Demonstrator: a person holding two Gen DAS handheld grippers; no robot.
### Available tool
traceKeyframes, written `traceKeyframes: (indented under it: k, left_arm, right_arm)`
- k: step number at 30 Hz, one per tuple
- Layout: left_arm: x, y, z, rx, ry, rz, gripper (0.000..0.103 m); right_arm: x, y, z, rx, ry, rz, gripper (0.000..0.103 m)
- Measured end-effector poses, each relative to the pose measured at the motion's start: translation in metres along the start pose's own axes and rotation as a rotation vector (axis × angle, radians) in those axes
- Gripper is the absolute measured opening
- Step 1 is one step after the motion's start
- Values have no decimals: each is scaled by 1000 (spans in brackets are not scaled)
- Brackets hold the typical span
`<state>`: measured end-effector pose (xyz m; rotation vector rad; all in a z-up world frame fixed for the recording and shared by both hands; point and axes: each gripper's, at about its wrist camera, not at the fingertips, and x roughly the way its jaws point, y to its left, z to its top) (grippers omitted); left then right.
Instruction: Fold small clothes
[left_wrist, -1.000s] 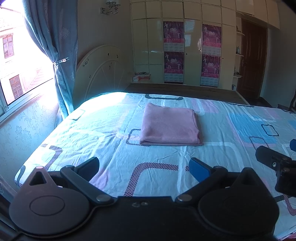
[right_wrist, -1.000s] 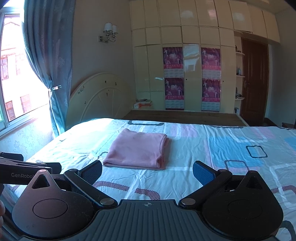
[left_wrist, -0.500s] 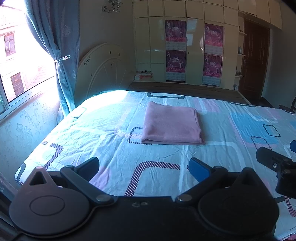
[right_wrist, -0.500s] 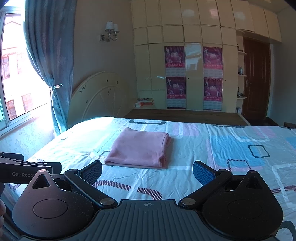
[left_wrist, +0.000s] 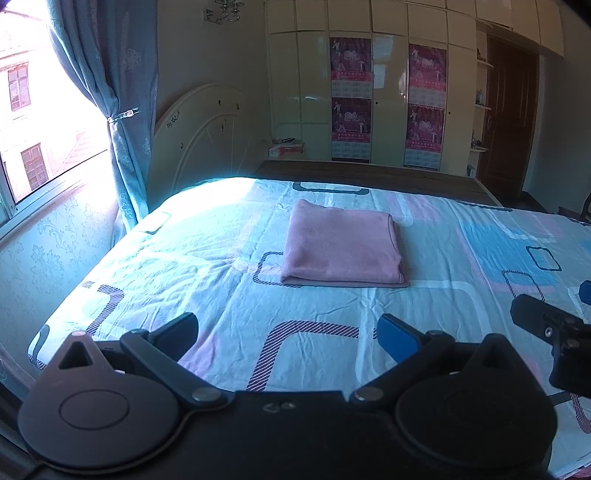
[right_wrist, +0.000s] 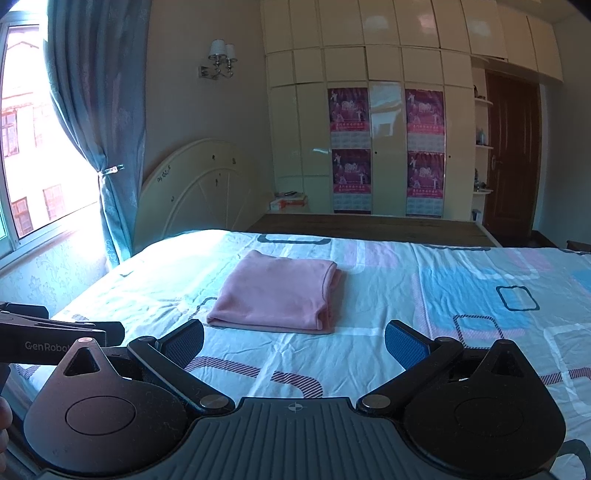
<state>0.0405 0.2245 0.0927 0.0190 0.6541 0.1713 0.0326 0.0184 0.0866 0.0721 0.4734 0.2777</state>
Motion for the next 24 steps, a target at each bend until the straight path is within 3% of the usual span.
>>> traceKeyframes:
  k: [12,18,24]
  left_arm:
    - [16,-4,3,3,27,-7,103]
    - [33,-4,3,-12,16,-52,101]
    - [81,0,11,-28,35,-56,103]
  right_arm:
    - [13,-5,-1,7,20,4,103]
    - [28,-10,-1,15,44,2,103]
    - [54,-24,-6,31,91,-22,103]
